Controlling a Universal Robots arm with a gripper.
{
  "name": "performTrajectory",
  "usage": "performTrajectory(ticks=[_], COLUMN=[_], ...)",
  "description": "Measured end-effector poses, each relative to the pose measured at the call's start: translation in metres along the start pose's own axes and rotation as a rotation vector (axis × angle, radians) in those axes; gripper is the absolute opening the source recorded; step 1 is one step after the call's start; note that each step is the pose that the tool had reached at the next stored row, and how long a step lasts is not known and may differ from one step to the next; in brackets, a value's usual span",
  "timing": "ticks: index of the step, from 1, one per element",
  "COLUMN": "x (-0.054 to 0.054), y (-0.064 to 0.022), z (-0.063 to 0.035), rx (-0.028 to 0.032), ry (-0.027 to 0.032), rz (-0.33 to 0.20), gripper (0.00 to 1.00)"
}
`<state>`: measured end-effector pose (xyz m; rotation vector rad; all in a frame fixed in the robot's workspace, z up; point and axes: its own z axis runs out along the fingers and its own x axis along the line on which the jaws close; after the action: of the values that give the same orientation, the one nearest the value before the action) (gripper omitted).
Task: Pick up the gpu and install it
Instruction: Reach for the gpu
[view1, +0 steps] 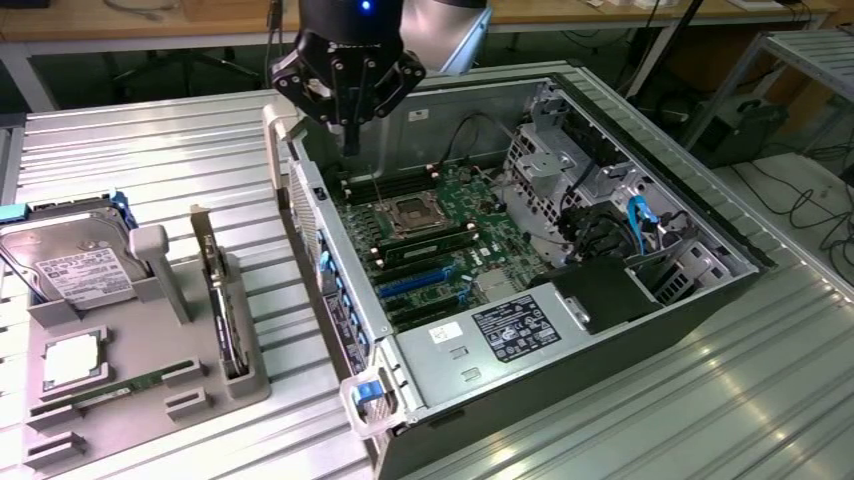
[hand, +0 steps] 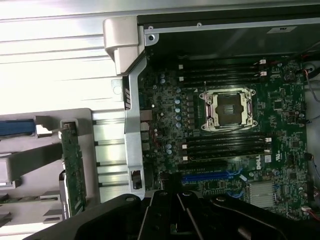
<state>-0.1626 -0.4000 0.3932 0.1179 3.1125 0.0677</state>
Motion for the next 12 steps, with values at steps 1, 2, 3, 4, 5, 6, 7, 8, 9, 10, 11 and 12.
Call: performTrajectory(ticks=[1,2,3,4,5,6,7,8,9,10,11,12], x=[0.0004,0.0008,0.0012,0.0015,0.0023,0.0026,0.0032,0.0038,0.0044,0.0048,0.0052,0.0056], y=[0.0,-0.0001,-0.0002,-0.0002,-0.0003,-0.0004,-0.0005,-0.0006,-0.0007,-0.0008,-0.0009,-0.001], z=[0.0,0.0,-0.0001,0.0,-0.0001,-0.0001,-0.0001,-0.0001,-0.0002,-0.0002,-0.0002,-0.0002], rx=[0.0,0.0,0.0001,0.0001,0.0001,0.0,0.0,0.0,0.0001,0.0,0.0001,0.0], ry=[0.0,0.0,0.0001,0.0,0.0001,0.0,0.0,0.0,0.0001,0.0,0.0,0.0], rz=[0.0,0.0,0.0,0.0,0.0,0.0,0.0,0.0,0.0,0.0,0.0,0.0], gripper=[0.11,0.11,0.11,0.11,0.11,0.11,0.11,0.11,0.11,0.11,0.11,0.11])
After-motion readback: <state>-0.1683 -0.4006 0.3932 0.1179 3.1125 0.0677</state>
